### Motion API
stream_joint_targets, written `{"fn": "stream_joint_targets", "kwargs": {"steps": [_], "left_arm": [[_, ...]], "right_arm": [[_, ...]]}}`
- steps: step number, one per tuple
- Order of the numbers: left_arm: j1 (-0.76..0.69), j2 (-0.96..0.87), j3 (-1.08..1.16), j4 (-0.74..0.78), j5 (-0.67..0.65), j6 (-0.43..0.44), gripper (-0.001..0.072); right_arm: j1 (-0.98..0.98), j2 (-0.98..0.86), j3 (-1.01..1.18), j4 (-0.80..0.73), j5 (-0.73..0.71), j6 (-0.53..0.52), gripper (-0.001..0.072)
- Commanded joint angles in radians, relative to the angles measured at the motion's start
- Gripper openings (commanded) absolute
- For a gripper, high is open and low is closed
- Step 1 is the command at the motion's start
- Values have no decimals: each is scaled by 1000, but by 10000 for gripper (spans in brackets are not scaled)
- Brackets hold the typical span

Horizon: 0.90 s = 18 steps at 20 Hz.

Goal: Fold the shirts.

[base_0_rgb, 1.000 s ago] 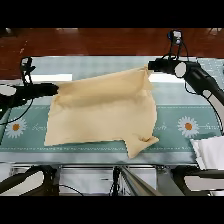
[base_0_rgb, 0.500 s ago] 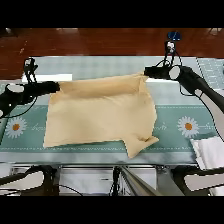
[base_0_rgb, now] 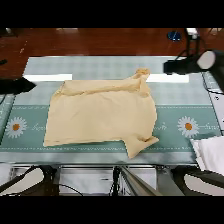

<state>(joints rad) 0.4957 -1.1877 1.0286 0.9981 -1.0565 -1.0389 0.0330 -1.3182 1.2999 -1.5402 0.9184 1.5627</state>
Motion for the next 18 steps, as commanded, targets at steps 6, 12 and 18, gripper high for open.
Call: {"fn": "stream_joint_targets", "kwargs": {"steps": [6,12,18], "left_arm": [[295,38,-179,133,-655,-151,690],[295,-55,-383,139,-541,-132,689],[291,-102,-401,140,-425,-114,686]], "right_arm": [[-234,124,-78,44,249,-175,430],[-244,124,-219,66,219,-235,430],[-244,124,-234,76,216,-235,430]]}}
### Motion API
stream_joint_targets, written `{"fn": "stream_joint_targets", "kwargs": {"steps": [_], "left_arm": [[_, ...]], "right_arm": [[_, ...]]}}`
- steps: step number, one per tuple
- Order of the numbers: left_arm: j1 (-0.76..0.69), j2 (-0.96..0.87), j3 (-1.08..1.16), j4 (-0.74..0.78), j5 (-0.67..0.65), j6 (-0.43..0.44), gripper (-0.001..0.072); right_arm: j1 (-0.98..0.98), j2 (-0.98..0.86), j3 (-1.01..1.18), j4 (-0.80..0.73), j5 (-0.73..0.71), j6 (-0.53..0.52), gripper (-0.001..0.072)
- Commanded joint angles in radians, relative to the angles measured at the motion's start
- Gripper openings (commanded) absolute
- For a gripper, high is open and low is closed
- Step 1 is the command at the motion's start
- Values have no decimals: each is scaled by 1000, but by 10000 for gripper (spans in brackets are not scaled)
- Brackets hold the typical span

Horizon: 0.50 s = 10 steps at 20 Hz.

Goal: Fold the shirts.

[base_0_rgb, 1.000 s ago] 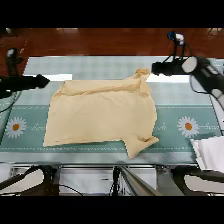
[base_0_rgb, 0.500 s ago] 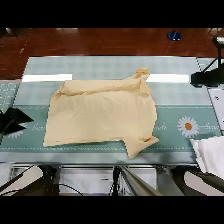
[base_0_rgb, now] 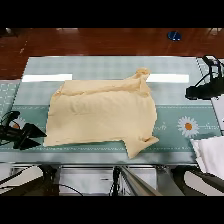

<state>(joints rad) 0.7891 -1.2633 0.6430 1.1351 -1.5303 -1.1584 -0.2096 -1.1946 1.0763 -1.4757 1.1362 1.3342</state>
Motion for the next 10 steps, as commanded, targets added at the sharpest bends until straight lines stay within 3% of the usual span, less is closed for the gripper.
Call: {"fn": "stream_joint_targets", "kwargs": {"steps": [1,8,9,10], "left_arm": [[-13,-45,-15,7,50,5,686],[-285,-198,-4,-24,241,-56,676],[-322,-212,12,23,240,-99,625],[-343,-218,27,89,232,-132,382]], "right_arm": [[-2,1,-11,23,-2,-7,430],[-2,2,-11,128,34,-5,430],[-2,2,-11,140,47,-5,430],[-2,2,-11,149,56,-5,430]]}}
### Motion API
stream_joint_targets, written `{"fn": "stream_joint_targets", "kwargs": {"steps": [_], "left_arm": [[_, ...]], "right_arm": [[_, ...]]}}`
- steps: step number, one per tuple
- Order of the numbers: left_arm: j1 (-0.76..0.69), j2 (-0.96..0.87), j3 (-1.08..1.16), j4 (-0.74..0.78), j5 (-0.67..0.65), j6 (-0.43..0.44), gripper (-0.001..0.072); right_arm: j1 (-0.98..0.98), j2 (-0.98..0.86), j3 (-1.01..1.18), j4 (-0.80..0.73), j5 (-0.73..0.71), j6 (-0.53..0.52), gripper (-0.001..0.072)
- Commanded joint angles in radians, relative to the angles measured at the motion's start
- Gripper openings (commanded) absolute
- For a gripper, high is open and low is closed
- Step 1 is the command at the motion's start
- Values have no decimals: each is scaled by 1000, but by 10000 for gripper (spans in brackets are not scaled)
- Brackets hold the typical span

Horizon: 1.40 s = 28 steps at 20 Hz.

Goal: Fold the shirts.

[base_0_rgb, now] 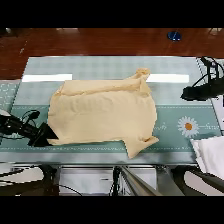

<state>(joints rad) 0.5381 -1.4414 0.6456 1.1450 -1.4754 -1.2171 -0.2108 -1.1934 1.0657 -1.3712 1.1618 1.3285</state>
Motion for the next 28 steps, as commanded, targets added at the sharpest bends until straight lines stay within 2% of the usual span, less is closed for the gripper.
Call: {"fn": "stream_joint_targets", "kwargs": {"steps": [1,2,5,6,7,11,13,18,25,27,28], "left_arm": [[-100,-40,35,134,152,-82,74],[-99,-38,40,139,125,-55,42],[-95,-35,53,137,91,-48,42],[-95,-35,54,134,90,-48,43],[-95,-35,55,135,91,-44,42],[-95,-35,55,129,92,-26,43],[-95,-35,55,109,92,-25,43],[-96,-34,55,47,103,-3,43],[-96,-34,55,40,94,-7,42],[-96,-34,55,40,94,-6,42],[-96,-34,55,40,95,-6,42]], "right_arm": [[0,1,0,53,40,1,429],[0,1,0,55,50,0,429],[-14,0,0,56,56,-22,437],[-37,0,-2,59,62,-22,518],[-68,0,-11,91,74,-21,555],[-209,0,-200,450,156,-139,564],[-209,0,-329,519,161,-176,564],[-96,0,-561,525,21,-216,564],[168,0,-586,641,-132,-215,562],[258,0,-586,655,-158,-188,545],[296,0,-586,655,-168,-172,472]]}}
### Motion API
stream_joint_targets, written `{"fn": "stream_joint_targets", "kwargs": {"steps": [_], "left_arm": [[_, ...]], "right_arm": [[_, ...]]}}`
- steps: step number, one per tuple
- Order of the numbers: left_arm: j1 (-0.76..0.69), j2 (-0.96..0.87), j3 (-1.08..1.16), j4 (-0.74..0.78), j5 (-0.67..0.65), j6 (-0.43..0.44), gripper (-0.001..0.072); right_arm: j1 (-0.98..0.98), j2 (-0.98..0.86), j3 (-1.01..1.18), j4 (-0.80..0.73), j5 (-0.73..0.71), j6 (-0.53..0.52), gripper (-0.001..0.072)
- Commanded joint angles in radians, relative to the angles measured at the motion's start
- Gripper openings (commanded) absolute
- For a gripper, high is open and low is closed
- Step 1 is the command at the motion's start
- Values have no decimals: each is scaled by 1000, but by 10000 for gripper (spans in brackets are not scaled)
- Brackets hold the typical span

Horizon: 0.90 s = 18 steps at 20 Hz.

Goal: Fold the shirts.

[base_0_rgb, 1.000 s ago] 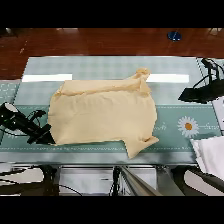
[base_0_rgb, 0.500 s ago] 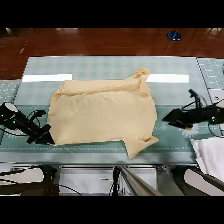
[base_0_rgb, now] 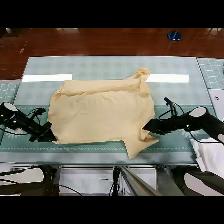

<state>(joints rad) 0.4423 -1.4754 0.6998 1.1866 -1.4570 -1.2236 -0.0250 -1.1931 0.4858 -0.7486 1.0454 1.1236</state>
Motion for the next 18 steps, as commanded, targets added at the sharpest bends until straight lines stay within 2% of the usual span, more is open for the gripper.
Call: {"fn": "stream_joint_targets", "kwargs": {"steps": [1,2,3,8,10,13,15,18], "left_arm": [[0,0,1,-2,77,8,42],[0,0,1,-2,77,11,42],[0,2,1,-2,77,12,42],[0,130,70,-112,77,80,40],[0,243,161,-228,77,88,40],[0,456,324,-498,88,117,40],[0,622,439,-649,152,117,40],[0,849,579,-682,310,116,41]], "right_arm": [[135,-1,-6,34,-65,43,290],[146,0,-6,45,-73,55,91],[145,8,-5,74,-72,66,27],[136,227,109,118,-24,89,27],[102,332,216,105,6,125,26],[25,443,416,60,24,179,26],[-20,481,562,21,24,186,25],[-75,499,827,-122,44,241,25]]}}
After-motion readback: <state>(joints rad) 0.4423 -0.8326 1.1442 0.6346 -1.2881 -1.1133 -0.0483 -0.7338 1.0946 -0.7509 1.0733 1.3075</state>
